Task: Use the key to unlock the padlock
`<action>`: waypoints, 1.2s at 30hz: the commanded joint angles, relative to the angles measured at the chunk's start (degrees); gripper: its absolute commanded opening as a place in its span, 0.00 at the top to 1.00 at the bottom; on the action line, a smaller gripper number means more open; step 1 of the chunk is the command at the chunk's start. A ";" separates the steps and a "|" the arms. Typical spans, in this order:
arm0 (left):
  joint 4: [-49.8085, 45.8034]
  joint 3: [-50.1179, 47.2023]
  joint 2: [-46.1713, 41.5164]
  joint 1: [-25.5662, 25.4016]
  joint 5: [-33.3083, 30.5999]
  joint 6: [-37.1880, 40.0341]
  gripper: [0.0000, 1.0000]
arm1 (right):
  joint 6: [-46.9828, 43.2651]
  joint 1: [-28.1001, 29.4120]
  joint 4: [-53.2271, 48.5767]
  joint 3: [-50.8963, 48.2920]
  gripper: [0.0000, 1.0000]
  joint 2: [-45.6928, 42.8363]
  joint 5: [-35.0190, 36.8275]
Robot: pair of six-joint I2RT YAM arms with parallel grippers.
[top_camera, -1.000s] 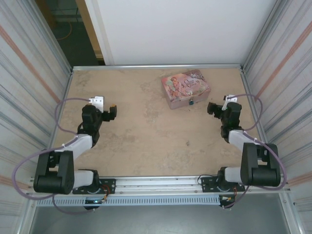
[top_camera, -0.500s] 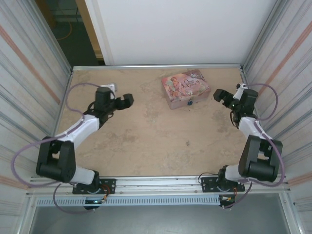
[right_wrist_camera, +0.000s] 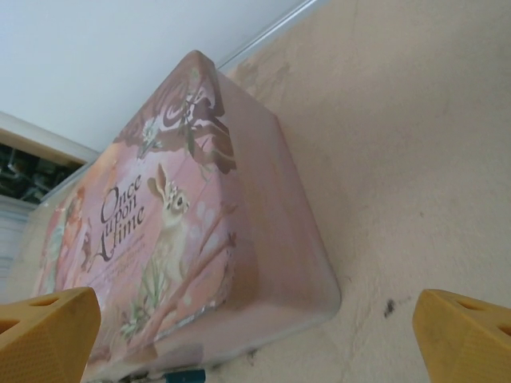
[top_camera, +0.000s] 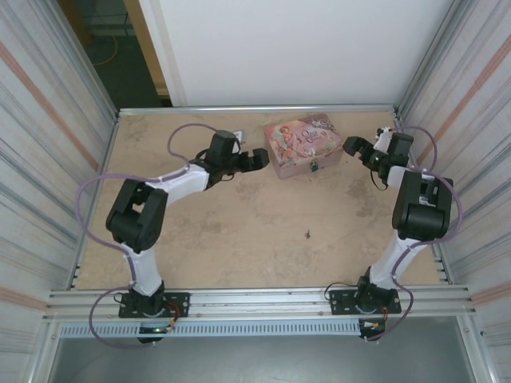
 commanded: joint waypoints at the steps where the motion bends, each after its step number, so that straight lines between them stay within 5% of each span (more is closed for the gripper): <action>1: 1.45 5.25 3.92 -1.43 3.57 -2.16 0.01 | -1.39 -0.02 0.81 3.68 0.01 2.88 -5.62; 18: -1.31 16.96 14.65 -3.60 9.01 -2.57 0.01 | -14.77 4.26 -14.44 14.55 0.01 8.17 -13.54; 36: 1.23 10.67 8.04 -4.21 10.08 -2.53 0.01 | -15.47 9.88 -16.85 2.32 0.01 -5.34 -13.11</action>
